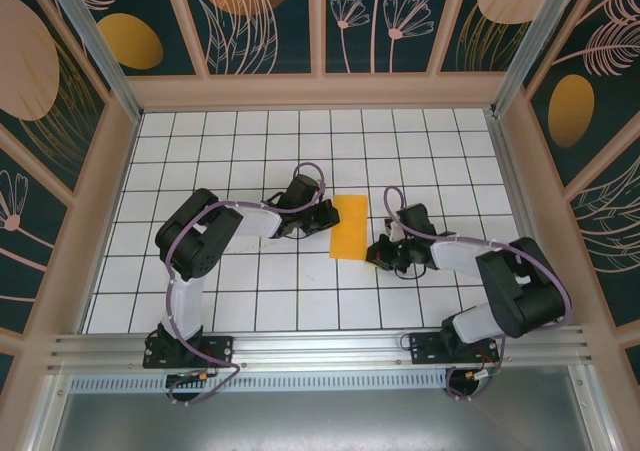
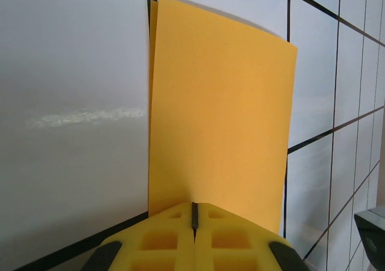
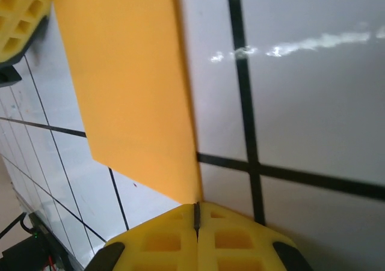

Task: Fold a paper plane with a square sheet of paper (pick it up from the middle)
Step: Fold the square sheet of paper in half at the center of the table, then move the paper to the center of the table.

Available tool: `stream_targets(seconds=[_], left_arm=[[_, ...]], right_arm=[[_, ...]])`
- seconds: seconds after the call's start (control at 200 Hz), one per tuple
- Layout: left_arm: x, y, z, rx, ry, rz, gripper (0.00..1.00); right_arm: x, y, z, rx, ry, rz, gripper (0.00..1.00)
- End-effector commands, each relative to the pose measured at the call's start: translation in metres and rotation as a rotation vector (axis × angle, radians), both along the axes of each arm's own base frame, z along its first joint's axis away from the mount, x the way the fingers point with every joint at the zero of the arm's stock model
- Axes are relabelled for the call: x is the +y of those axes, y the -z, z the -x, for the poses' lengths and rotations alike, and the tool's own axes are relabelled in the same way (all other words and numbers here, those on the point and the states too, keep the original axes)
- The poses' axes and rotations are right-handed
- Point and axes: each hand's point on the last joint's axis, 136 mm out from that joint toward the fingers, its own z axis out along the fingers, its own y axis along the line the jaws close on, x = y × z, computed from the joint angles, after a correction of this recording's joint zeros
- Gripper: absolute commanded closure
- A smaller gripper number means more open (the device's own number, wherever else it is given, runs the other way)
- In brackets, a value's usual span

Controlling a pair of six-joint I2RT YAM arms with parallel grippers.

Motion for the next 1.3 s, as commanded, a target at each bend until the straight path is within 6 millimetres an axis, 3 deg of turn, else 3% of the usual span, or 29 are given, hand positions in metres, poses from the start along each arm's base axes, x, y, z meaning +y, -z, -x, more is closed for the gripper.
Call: stream_targets(seconds=[0.0,0.08,0.145,0.24,0.345,0.545,0.565,0.671,0.781,0.951,1.101,1.296], left_arm=[[0.039,0.072,0.032,0.156,-0.021,-0.217,0.95],[0.024,0.041,0.017,0.092,-0.001,-0.168,0.89],[0.014,0.009,0.004,0.029,0.002,-0.123,0.81],[0.007,-0.034,-0.008,-0.047,-0.008,-0.069,0.66],[0.014,-0.059,-0.013,-0.092,-0.045,-0.069,0.57],[0.056,-0.07,-0.006,-0.113,-0.157,-0.111,0.51],[0.063,-0.06,0.001,-0.095,-0.16,-0.13,0.51],[0.083,-0.068,0.011,-0.115,-0.202,-0.137,0.5],[0.098,-0.064,0.023,-0.105,-0.235,-0.148,0.5],[0.118,-0.061,0.037,-0.109,-0.281,-0.164,0.5],[0.134,-0.06,0.042,-0.12,-0.319,-0.204,0.5],[0.151,-0.06,0.046,-0.129,-0.378,-0.223,0.5]], right_arm=[[-0.012,-0.007,-0.003,-0.014,0.035,0.086,1.0],[-0.012,-0.029,-0.024,-0.093,0.067,0.104,0.97],[-0.013,-0.043,-0.039,-0.147,0.087,0.136,0.89],[-0.013,-0.053,-0.054,-0.204,0.099,0.204,0.75],[-0.012,-0.055,-0.072,-0.23,0.127,0.282,0.65],[0.006,-0.038,-0.093,-0.213,0.107,0.374,0.66],[0.007,-0.035,-0.095,-0.205,0.109,0.38,0.67],[0.021,-0.021,-0.09,-0.184,0.081,0.403,0.71],[0.027,-0.006,-0.079,-0.128,0.073,0.397,0.73],[0.03,0.018,-0.041,0.004,0.098,0.361,0.77],[0.058,0.023,-0.022,0.073,0.129,0.226,0.77],[0.107,0.013,-0.046,0.085,0.21,0.131,0.78]])
